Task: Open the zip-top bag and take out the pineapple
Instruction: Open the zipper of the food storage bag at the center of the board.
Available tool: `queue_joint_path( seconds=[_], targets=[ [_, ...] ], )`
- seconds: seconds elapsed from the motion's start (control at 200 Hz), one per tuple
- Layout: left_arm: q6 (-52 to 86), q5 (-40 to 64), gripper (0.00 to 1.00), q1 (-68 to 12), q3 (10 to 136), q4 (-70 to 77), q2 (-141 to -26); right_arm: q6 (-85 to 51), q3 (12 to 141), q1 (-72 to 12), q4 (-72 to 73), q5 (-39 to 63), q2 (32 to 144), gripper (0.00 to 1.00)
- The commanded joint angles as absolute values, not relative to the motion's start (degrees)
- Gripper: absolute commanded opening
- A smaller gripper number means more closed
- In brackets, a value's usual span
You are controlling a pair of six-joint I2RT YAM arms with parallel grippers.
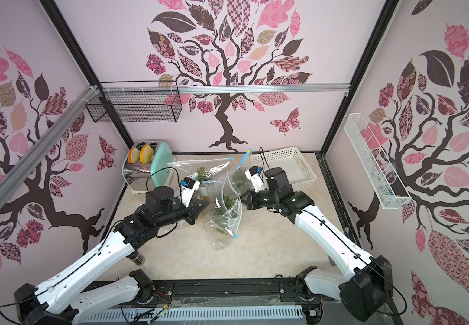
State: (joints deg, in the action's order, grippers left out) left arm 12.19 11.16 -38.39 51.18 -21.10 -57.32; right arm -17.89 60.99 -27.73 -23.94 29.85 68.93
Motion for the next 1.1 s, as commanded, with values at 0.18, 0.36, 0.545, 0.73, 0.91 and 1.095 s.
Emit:
queue_joint_path(
  seconds=[0.18,0.36,0.545,0.73,0.91,1.095],
  targets=[
    [15.0,21.5,0.37,-38.1,49.3,-13.4,-59.0,-16.5,59.3,-27.4,-22.1,34.5,68.5,0.00],
    [16.6,25.5,0.48,-38.1,47.5,-9.0,-58.9,-16.6,59.2,-27.4,-21.2,35.6,68.9,0.00],
    [17.1,25.7,0.48,-38.1,47.5,-7.2,-63.4,-17.1,59.2,-27.4,-19.9,36.7,69.3,0.00],
    [16.4,24.2,0.01,-38.1,48.5,-5.9,-66.2,-17.0,59.2,-27.3,-19.6,37.0,69.1,0.00],
    [13.7,17.2,0.00,-38.1,48.4,-11.9,-63.6,-14.5,58.9,-27.3,-23.3,33.3,67.7,0.00],
    [12.8,12.2,0.00,-38.1,44.7,-15.5,-57.1,-12.4,56.6,-25.8,-25.6,30.9,67.1,0.00]
  ],
)
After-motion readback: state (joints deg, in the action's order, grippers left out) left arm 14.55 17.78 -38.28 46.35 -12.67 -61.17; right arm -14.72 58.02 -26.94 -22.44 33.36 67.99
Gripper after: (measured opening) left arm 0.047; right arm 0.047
